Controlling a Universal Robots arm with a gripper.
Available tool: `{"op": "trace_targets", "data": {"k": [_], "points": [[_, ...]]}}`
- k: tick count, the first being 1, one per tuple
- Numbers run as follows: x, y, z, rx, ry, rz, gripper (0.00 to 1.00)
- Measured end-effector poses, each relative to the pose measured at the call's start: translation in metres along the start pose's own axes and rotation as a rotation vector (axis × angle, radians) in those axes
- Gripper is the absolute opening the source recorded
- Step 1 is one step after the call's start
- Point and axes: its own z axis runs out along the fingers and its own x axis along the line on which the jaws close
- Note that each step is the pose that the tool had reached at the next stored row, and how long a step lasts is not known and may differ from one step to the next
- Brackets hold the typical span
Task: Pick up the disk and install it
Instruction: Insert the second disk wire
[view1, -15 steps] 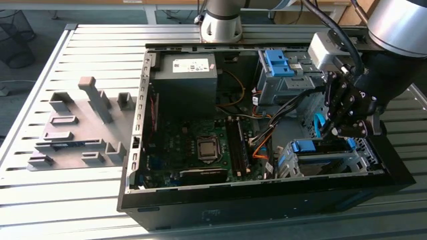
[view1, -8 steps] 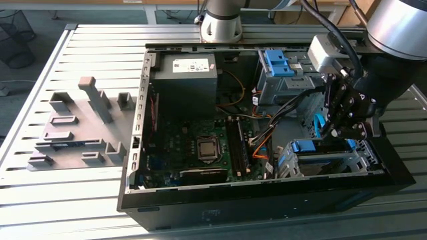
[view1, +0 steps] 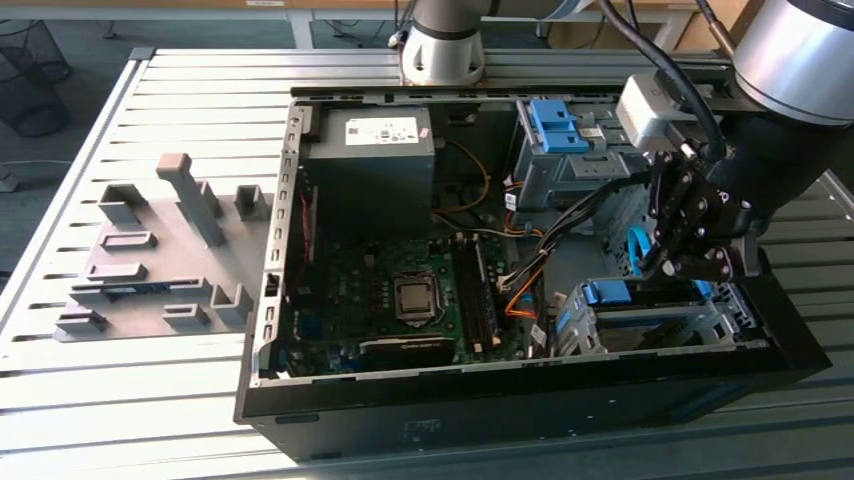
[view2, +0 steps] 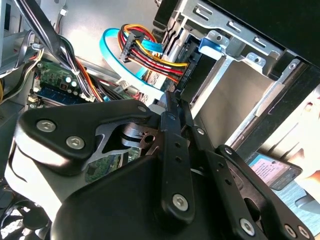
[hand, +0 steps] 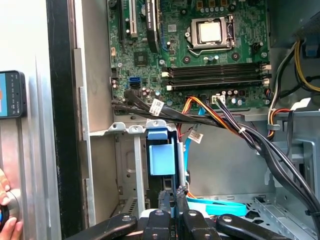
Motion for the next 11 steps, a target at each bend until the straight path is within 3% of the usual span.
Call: {"op": "trace_targets", "data": {"k": [5, 11], "points": [[-0.0001, -0.0004, 0.0011, -0.0004, -0.0017, 0.005, 0.16], [-0.0002, -0.0004, 0.0028, -0.0011, -0.0105, 0.005, 0.16]]}}
